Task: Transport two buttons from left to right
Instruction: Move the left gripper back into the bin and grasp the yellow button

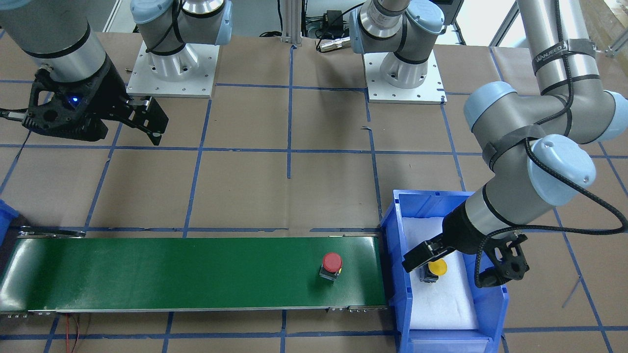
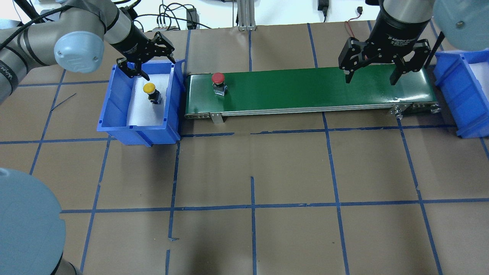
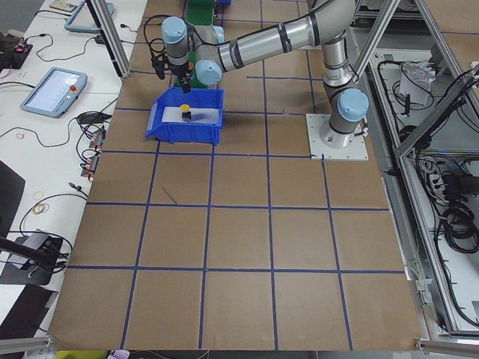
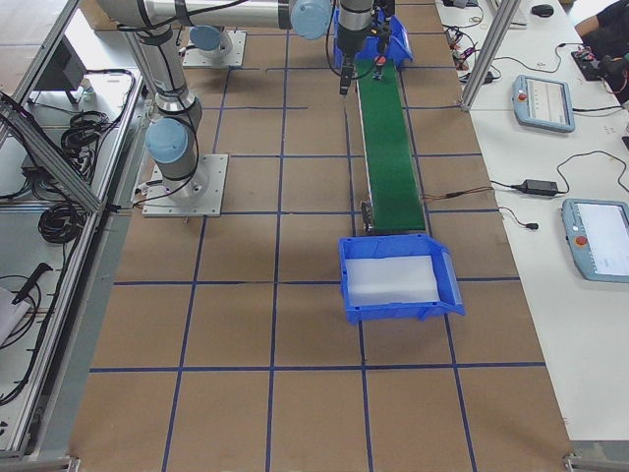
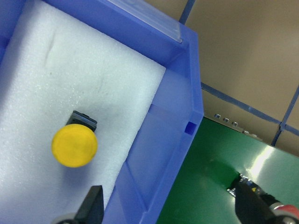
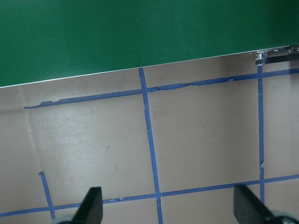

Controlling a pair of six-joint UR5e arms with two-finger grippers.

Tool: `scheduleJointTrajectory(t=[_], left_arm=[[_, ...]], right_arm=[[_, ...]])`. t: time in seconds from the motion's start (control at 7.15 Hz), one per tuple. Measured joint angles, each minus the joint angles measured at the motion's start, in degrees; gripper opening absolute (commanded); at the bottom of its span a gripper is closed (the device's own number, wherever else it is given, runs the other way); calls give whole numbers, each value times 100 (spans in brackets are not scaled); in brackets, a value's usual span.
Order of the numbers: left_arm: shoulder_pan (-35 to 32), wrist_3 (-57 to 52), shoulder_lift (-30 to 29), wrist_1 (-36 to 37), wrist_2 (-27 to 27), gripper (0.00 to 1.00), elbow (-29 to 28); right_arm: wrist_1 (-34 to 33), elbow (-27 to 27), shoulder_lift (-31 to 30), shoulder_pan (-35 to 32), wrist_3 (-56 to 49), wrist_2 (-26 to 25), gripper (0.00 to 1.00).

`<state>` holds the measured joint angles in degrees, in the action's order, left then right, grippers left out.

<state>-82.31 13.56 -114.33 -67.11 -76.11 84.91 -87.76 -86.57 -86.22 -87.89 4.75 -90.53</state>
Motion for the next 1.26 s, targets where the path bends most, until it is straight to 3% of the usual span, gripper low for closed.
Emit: scheduleJointTrajectory(t=[0.56,0.98,1.26], left_arm=[[163,-2052,-81,-56,-862,100,159],[458,-3267,-54,-50,-847,100,396],[497,-3477,-42,-42,-573,100,480]], right_arm=[[-1,0,0,0,0,0,100],[-4,0,0,0,0,0,100],[-4,0,0,0,0,0,100]])
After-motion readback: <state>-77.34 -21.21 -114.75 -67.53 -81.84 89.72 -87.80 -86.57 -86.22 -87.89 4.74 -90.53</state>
